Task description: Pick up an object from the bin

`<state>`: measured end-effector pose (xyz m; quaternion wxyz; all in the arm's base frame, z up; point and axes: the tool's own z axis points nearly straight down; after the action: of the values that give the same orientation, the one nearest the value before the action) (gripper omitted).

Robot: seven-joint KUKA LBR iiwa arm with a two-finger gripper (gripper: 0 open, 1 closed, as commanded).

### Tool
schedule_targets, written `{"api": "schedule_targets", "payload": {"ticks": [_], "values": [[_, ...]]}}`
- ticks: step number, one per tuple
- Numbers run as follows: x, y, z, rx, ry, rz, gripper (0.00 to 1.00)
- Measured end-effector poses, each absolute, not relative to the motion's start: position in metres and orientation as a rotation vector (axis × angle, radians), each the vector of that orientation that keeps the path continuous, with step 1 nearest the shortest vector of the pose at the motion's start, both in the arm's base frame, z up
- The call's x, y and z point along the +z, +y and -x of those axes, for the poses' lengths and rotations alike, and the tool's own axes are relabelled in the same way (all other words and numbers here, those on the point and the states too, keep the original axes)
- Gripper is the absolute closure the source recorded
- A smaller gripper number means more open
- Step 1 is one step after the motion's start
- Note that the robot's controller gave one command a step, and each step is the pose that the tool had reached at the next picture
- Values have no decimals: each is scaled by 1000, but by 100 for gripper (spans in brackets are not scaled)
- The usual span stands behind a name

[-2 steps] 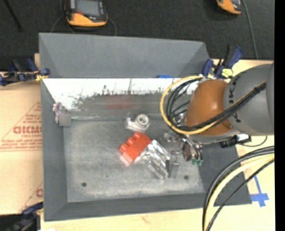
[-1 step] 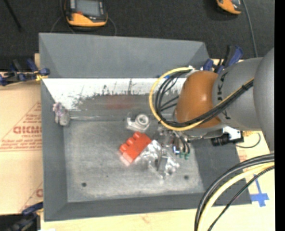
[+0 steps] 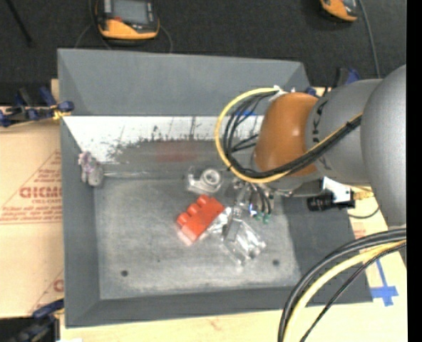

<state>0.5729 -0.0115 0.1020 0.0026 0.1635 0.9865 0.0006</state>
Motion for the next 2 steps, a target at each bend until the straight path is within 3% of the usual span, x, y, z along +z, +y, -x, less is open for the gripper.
{"api": "schedule_targets", "payload": {"ticks": [1,2], "values": [[74,-10,-561,4,3012,-912,0],[72,0,-552,0,2902,-1197,0]]}}
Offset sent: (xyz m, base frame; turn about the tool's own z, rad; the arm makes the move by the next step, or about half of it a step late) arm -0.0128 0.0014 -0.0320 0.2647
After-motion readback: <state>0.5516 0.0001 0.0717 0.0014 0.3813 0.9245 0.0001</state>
